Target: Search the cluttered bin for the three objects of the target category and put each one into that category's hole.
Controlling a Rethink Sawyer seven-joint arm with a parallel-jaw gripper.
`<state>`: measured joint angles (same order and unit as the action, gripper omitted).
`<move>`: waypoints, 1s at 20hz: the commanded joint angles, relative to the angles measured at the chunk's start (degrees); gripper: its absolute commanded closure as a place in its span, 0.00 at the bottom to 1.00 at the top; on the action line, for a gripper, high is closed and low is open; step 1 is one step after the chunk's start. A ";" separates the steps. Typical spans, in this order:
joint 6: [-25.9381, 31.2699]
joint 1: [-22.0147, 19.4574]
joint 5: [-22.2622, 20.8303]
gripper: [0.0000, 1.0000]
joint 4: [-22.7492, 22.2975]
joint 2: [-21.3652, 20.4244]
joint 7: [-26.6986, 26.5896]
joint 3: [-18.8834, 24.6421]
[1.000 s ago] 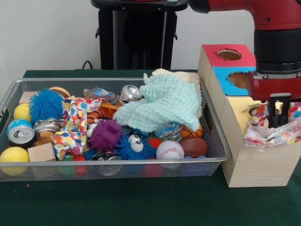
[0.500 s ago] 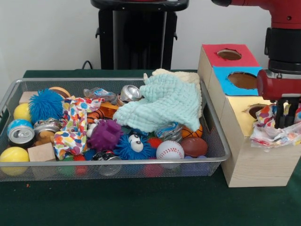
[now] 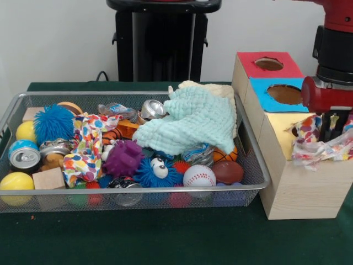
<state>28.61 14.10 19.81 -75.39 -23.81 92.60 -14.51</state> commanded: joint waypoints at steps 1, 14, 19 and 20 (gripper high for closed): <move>18.61 0.41 -3.40 1.00 -9.94 11.88 12.67 1.08; 9.99 0.35 -4.28 1.00 -9.97 14.35 11.07 1.07; -12.61 -6.94 -5.39 1.00 -15.64 13.77 5.00 11.49; -16.52 -8.07 -6.48 1.00 -15.88 14.21 4.92 12.90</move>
<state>24.41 11.77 19.31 -77.98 -19.91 92.60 -12.15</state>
